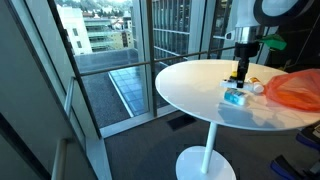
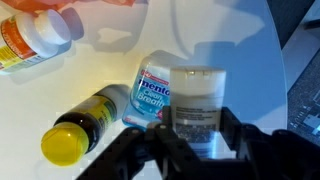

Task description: Remove the bottle in the plastic bag and lay it on the table

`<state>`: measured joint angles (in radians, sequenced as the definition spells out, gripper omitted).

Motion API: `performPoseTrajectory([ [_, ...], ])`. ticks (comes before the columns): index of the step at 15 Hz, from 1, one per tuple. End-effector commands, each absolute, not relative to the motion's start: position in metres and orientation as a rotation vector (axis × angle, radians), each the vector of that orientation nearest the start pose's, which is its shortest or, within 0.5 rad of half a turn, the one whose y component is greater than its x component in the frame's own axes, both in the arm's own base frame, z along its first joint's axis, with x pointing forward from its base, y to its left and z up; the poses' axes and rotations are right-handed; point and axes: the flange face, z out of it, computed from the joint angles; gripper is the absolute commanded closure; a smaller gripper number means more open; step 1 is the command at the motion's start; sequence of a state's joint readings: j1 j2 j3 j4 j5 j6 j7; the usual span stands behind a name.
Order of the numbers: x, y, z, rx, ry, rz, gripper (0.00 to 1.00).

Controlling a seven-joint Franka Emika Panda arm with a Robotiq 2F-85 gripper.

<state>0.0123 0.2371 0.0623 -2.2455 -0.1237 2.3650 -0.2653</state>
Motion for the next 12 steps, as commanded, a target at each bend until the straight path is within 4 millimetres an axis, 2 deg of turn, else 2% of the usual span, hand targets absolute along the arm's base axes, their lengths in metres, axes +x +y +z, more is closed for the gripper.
performPoseTrajectory([
  [1, 0.526, 0.041, 0.252, -3.127, -0.678, 0.201, 0.75],
  [8, 0.531, 0.066, 0.24, -3.127, -0.734, 0.213, 0.75],
  [12, 0.531, 0.074, 0.211, -3.131, -0.75, 0.229, 0.75],
])
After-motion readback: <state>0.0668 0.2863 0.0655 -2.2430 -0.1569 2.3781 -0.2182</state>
